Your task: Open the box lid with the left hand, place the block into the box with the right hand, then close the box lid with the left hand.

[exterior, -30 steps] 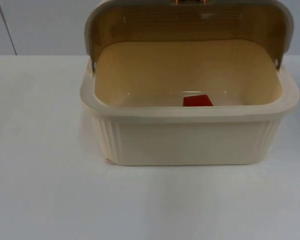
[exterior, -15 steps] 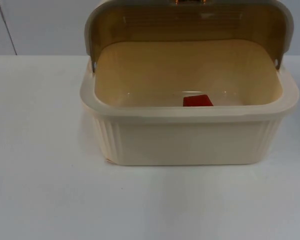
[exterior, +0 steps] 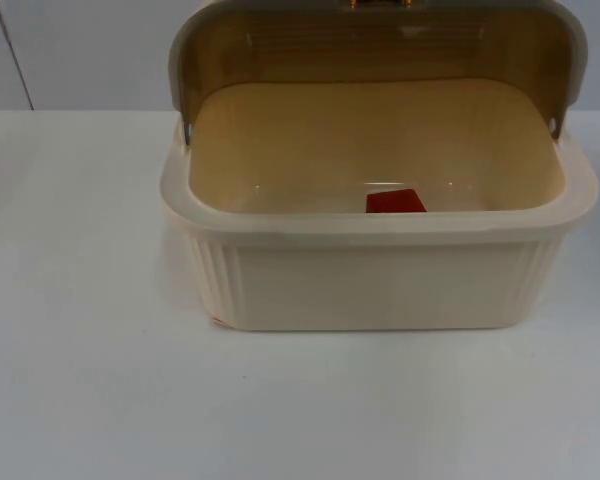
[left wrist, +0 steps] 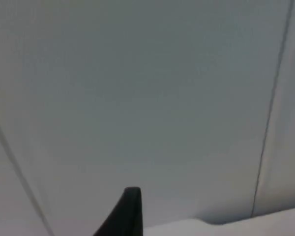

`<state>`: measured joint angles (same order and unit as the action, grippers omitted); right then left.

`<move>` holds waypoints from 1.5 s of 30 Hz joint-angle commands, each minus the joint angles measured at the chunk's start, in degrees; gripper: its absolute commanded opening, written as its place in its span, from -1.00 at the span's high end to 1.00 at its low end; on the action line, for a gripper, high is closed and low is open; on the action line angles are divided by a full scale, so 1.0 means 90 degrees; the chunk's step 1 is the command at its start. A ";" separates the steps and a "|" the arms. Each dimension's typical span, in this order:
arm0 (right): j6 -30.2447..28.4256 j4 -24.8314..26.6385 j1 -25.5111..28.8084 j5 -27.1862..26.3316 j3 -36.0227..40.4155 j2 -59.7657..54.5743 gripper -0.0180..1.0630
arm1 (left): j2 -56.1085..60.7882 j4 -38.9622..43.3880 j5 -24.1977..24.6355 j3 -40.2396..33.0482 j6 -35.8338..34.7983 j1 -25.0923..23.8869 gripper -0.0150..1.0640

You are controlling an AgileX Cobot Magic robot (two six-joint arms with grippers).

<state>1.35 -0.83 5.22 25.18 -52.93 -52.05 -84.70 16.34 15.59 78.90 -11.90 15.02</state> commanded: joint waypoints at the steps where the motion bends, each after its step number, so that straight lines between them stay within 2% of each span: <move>1: -0.0079 -0.0036 0.0032 -0.0008 0.0007 0.0040 -0.97 | -0.0272 0.0245 -0.0109 0.0293 0.0008 0.0218 -0.96; 5: -0.0079 -0.0036 0.0032 -0.0008 0.0007 0.0040 -0.97 | -0.0949 0.0639 -0.0211 0.0947 0.0008 0.0767 -0.96; 6: -0.0079 -0.0036 0.0032 -0.0008 0.0007 0.0040 -0.97 | -0.0949 0.0639 -0.0211 0.0947 0.0008 0.0767 -0.96; 7: -0.0079 -0.0036 0.0032 -0.0008 0.0007 0.0040 -0.97 | -0.1137 0.1079 -0.0325 0.1060 0.0122 0.0970 -0.96; 10: -0.0079 -0.0036 0.0032 -0.0008 0.0007 0.0040 -0.97 | -0.1437 0.2211 -0.0389 0.1159 0.1045 0.1423 -0.96; 11: -0.0079 -0.0036 0.0032 -0.0008 0.0007 0.0040 -0.97 | -0.1437 0.2211 -0.0389 0.1159 0.1045 0.1423 -0.96; 15: -0.0079 -0.0036 0.0032 -0.0008 0.0007 0.0040 -0.97 | -0.1724 0.3221 -0.0405 0.1159 0.2971 0.1941 -0.96; 19: -0.0079 -0.0036 0.0032 -0.0008 0.0007 0.0040 -0.97 | -0.1903 0.3443 -0.0484 0.1159 0.3595 0.2186 -0.93; 21: -0.0079 -0.0036 0.0032 -0.0008 0.0007 0.0040 -0.97 | -0.2017 0.3323 -0.0484 0.1159 0.3599 0.2269 -0.78; 22: -0.0079 -0.0036 0.0032 -0.0008 0.0007 0.0040 -0.97 | -0.2017 0.3323 -0.0484 0.1159 0.3599 0.2269 -0.78; 24: -0.0079 -0.0036 0.0032 -0.0008 0.0007 0.0040 -0.97 | -0.2038 0.2861 -0.0500 0.1159 0.3599 0.2268 -0.45; 27: -0.0079 -0.0036 0.0032 -0.0008 0.0007 0.0040 -0.97 | -0.2038 0.2672 -0.0533 0.1159 0.3599 0.2268 0.26; 28: -0.0079 -0.0036 0.0032 -0.0008 0.0007 0.0040 -0.97 | -0.2038 0.2672 -0.0533 0.1159 0.3599 0.2268 0.26; 31: -0.0079 -0.0036 0.0032 -0.0008 0.0007 0.0040 -0.97 | -0.2038 0.2540 -0.0443 0.1159 0.3599 0.2254 0.95; 41: -0.0079 -0.0036 0.0032 -0.0008 0.0007 0.0040 -0.97 | -0.2083 0.1660 -0.0515 0.1159 0.3497 0.2254 0.98; 44: -0.0079 -0.0036 0.0020 -0.0010 0.0007 0.0040 -0.97 | -0.2169 0.1405 -0.0488 0.1159 0.3794 0.2254 0.98; 45: -0.0079 -0.0036 0.0020 -0.0010 0.0007 0.0040 -0.97 | -0.2216 0.1019 -0.0441 0.1159 0.4182 0.2254 0.98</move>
<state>1.11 -0.83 5.22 25.22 -52.93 -52.05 -104.20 28.26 11.37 89.04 24.14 35.13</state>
